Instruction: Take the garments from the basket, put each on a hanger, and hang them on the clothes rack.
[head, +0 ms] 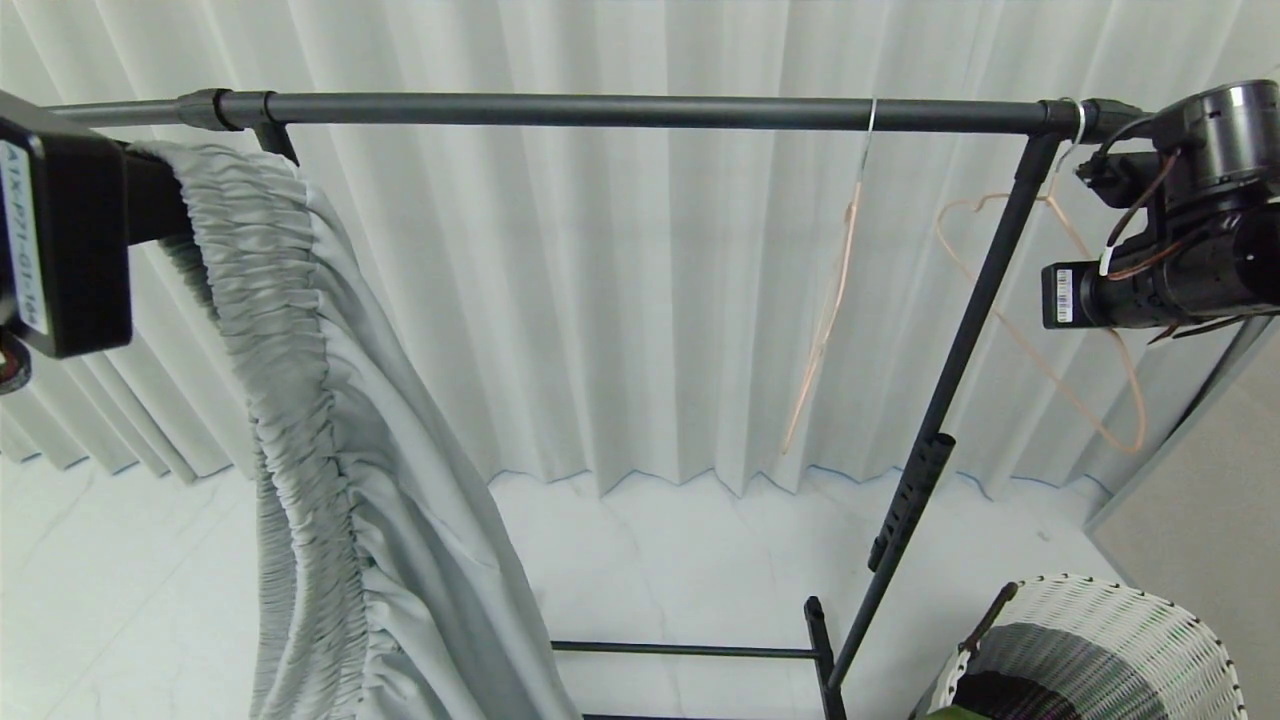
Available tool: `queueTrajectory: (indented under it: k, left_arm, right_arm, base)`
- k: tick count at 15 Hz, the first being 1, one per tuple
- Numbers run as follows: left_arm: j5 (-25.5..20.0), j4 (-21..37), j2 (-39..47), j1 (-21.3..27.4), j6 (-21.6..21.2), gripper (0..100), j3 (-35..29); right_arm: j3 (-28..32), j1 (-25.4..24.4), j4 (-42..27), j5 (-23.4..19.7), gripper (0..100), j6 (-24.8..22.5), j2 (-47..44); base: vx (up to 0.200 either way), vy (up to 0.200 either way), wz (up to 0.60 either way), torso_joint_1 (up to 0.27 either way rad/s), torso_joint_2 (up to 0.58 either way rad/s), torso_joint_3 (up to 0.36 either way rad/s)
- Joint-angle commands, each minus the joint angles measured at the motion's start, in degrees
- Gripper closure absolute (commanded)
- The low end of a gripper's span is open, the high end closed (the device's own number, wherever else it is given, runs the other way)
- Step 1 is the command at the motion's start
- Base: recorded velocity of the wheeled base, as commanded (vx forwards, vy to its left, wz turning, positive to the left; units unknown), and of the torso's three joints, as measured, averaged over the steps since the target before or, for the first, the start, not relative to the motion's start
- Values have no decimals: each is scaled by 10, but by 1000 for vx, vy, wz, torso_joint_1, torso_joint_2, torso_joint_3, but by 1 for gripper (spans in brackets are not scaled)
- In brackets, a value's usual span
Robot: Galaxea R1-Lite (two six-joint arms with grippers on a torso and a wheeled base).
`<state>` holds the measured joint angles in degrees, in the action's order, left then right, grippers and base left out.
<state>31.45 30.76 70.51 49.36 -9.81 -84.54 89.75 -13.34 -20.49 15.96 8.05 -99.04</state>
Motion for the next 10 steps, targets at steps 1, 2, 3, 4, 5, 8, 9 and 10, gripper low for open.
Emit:
queueTrajectory:
  k: [1, 2, 3, 4, 5, 8, 9, 10]
  left_arm:
    - [0, 0, -1, -1, 1, 100, 1]
    - [0, 0, -1, 0, 0, 100, 1]
    - [0, 0, -1, -1, 0, 100, 1]
    - [0, 0, -2, -1, 0, 100, 1]
    - [0, 0, -3, -1, 0, 100, 2]
    - [0, 0, -7, -1, 0, 100, 7]
    - [0, 0, -13, -1, 0, 100, 12]
    - [0, 0, -16, -1, 0, 100, 15]
  right_arm:
    - [0, 2, 0, 0, 100, 1, 3]
    - [0, 4, 0, 0, 100, 2, 3]
    - [0, 6, 1, 0, 100, 2, 6]
    - [0, 6, 3, 0, 100, 2, 13]
    - [0, 6, 4, 0, 100, 2, 22]
    - [-4, 2, 6, 1, 100, 2, 54]
    - [-6, -2, 5, 1, 100, 2, 75]
    - [-7, -2, 6, 1, 100, 1, 86]
  base:
    - [0, 0, 0, 0, 0, 0]
    - [0, 0, 0, 0, 0, 0]
    - [0, 0, 0, 0, 0, 0]
    - [0, 0, 0, 0, 0, 0]
    - [0, 0, 0, 0, 0, 0]
    - [0, 0, 0, 0, 0, 0]
    - [0, 0, 0, 0, 0, 0]
    - [0, 0, 0, 0, 0, 0]
